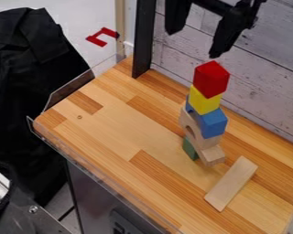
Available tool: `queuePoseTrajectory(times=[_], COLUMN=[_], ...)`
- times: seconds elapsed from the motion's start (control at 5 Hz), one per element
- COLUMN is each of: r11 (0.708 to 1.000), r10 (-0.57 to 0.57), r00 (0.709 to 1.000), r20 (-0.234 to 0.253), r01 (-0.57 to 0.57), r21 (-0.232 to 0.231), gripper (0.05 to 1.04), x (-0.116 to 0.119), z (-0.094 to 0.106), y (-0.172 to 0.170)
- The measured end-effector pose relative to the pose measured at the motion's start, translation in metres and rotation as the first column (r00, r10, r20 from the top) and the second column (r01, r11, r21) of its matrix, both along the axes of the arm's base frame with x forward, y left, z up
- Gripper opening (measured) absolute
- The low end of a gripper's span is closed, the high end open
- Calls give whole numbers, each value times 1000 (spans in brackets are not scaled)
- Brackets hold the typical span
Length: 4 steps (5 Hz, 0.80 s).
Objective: Take the red cube and put it on the left
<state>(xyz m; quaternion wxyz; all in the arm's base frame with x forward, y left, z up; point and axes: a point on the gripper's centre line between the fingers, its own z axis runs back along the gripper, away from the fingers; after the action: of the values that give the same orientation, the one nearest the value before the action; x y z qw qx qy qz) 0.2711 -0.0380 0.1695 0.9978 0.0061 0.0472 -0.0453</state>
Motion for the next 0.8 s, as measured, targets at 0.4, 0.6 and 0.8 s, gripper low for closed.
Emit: queuePoseTrajectory(times=[0.4, 0.6, 0.8], r11=[993, 996, 995], r10=[-107, -91, -92], r00=[994, 995, 994], r20=[-11, -46, -67], r01=[106, 92, 94], r21=[-49, 12, 35], gripper=[999, 999, 999], x=[-3, 0, 7], z=[-8, -15, -21], y=[-2, 0, -4])
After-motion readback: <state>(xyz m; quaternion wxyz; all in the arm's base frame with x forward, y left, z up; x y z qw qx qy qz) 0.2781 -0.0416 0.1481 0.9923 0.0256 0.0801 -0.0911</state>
